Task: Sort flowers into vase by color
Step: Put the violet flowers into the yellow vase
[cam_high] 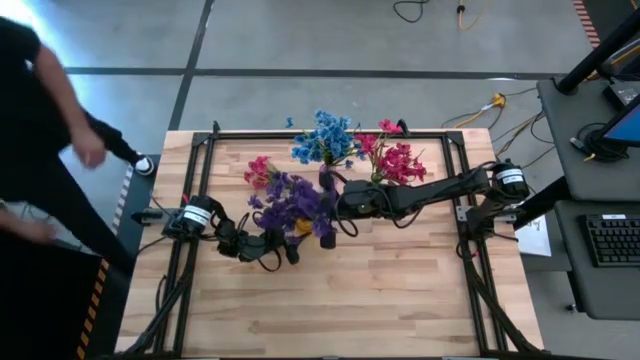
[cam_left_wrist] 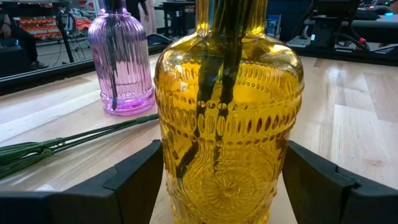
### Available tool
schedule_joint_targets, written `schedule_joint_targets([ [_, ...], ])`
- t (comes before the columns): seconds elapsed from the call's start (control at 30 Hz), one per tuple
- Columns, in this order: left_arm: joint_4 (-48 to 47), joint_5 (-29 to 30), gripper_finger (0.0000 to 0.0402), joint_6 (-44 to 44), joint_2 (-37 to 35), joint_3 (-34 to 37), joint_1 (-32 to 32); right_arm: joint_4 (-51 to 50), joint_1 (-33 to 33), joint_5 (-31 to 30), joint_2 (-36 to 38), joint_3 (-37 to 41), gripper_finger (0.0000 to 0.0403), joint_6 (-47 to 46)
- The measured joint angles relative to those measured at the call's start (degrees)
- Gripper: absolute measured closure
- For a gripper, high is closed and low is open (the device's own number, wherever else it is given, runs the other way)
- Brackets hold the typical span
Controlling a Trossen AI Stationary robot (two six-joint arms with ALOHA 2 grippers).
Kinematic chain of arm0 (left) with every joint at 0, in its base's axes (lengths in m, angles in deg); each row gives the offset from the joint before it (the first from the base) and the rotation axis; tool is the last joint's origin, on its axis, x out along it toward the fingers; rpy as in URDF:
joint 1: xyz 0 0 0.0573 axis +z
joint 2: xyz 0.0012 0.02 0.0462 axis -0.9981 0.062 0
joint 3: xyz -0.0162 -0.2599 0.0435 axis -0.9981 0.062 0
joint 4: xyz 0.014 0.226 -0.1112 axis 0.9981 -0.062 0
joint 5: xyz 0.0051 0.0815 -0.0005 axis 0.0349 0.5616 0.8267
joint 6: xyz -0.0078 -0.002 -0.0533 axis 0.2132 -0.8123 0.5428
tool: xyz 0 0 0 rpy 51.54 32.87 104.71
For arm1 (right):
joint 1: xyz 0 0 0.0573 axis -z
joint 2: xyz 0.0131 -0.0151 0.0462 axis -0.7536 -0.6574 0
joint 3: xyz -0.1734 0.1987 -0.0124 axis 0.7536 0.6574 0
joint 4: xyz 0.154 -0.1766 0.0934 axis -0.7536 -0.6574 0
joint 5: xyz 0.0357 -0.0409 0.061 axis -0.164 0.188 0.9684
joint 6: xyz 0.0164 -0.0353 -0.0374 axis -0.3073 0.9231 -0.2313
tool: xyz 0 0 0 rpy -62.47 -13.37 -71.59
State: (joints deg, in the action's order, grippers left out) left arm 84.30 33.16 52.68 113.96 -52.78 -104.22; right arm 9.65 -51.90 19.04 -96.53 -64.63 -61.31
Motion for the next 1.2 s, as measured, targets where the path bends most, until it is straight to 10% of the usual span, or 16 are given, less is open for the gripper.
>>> schedule_joint_targets([
  [0.63, 0.02, 0.00, 0.0125, 0.28, 0.00, 0.28, 0.04, -11.70, -2.15, -5.11, 3.85, 0.00, 0.0218, -0.14],
  [1.2, 0.00, 0.00, 0.0126, 0.37, 0.02, 0.37, 0.04, -12.62, -2.13, -6.20, 4.61, 0.00, 0.0351, -0.22],
])
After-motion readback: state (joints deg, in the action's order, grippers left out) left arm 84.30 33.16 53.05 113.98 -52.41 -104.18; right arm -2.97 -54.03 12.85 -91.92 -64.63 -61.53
